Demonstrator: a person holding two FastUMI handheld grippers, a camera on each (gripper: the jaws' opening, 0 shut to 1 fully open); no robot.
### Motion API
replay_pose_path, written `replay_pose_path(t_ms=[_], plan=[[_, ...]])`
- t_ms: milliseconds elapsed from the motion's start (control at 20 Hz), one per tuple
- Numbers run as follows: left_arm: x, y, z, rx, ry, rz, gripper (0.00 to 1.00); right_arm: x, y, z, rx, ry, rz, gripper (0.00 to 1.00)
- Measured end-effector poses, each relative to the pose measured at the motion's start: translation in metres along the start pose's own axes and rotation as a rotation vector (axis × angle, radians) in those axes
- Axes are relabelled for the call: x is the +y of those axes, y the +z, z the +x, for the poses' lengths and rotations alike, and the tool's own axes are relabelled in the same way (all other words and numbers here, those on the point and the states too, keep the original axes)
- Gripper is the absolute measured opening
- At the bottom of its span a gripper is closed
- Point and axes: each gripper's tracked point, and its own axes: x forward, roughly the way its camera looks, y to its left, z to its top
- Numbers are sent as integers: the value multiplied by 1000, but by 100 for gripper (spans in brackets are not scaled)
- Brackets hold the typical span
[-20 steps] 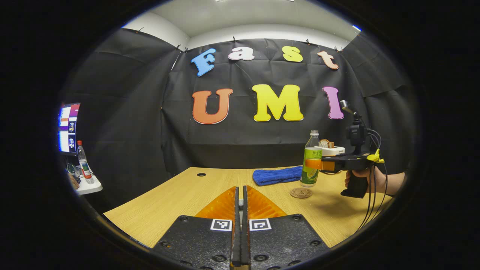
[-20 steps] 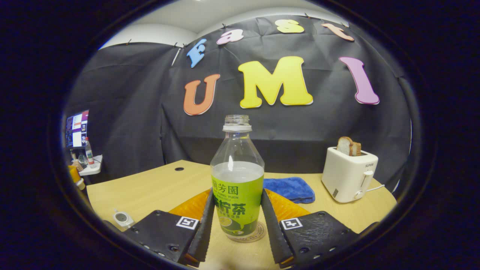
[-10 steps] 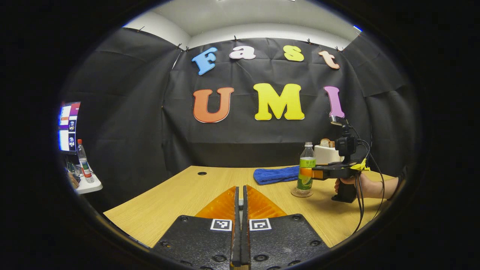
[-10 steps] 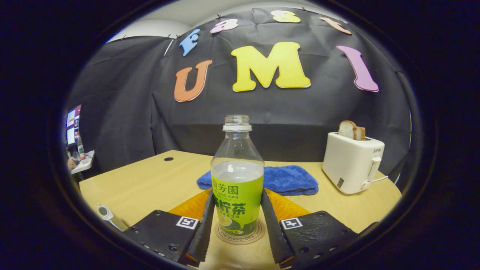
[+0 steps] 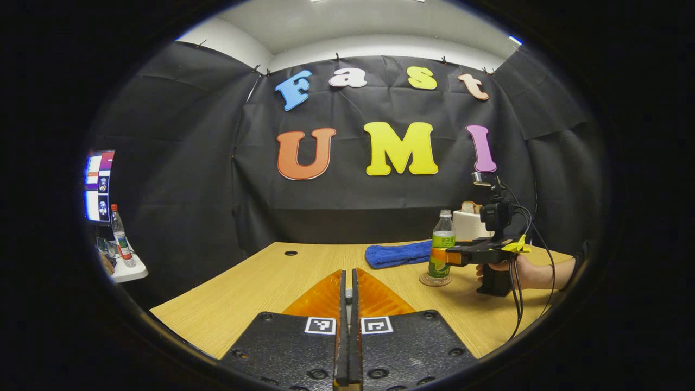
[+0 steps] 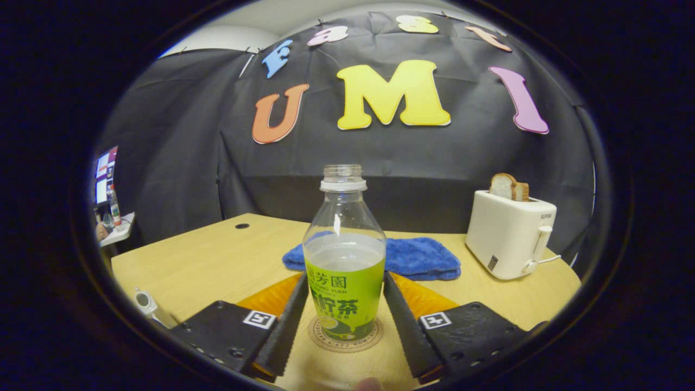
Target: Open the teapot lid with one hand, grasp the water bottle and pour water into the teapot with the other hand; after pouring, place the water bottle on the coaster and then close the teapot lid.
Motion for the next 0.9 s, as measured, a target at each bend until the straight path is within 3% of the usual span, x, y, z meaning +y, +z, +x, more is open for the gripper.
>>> replay_pose_path(t_ms=[100,250,700,900], plan=[[1,-1,-1,2,0,0,3,1,2,-4,-4,-2,8,99],[-3,-1,2,0,-2,-5,2,0,6,-25,7,-5,16,98],[-35,-17,28,7,-42,34,3,-35,23,-160,-153,-48,11,98],[-43,-30,46,9,-41,-18,3,-48,20,-199,-198,-67,12,98]])
